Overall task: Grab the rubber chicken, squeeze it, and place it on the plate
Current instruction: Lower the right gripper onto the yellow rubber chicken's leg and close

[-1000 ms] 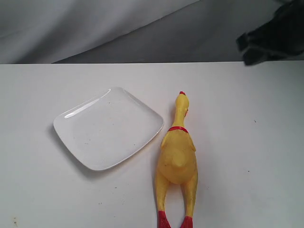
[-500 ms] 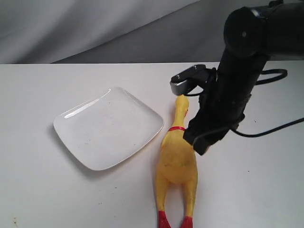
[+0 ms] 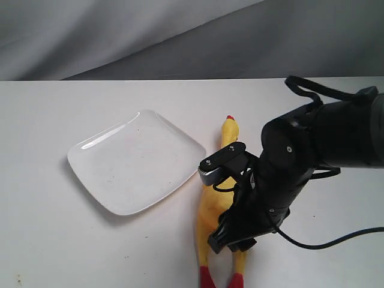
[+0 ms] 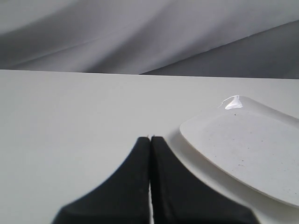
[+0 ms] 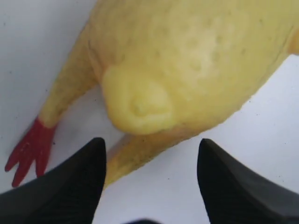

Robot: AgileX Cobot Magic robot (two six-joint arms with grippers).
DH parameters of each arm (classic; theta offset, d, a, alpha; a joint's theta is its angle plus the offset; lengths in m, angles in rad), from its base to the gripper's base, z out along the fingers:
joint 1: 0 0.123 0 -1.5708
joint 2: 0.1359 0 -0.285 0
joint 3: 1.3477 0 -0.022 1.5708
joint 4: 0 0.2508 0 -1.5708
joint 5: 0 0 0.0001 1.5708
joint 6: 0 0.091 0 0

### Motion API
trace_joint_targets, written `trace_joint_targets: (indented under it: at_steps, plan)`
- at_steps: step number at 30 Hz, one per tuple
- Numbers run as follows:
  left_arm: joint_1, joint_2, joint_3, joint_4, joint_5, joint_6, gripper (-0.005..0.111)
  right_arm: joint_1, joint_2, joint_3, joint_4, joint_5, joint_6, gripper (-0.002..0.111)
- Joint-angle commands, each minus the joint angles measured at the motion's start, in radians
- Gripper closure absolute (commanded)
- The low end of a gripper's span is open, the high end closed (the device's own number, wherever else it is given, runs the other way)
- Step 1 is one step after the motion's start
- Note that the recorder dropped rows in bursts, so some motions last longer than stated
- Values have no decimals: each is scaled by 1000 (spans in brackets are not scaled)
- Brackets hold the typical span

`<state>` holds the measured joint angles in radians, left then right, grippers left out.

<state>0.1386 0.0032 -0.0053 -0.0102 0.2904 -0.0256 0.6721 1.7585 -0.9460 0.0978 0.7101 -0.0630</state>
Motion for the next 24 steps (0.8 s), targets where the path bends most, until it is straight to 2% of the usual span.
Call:
trace_joint_targets:
  at_steps: [1, 17, 20, 24]
  plan:
    - [2, -3, 5, -6, -5, -1, 107, 3, -6, 19, -8, -55, 52, 55]
    - [2, -3, 5, -6, -5, -1, 107, 3, 104, 19, -11, -81, 94, 58]
    - [2, -3, 5, -6, -5, -1, 107, 3, 107, 19, -17, -89, 95, 67]
    - [2, -3, 5, -6, -5, -1, 107, 3, 99, 19, -34, -96, 95, 94]
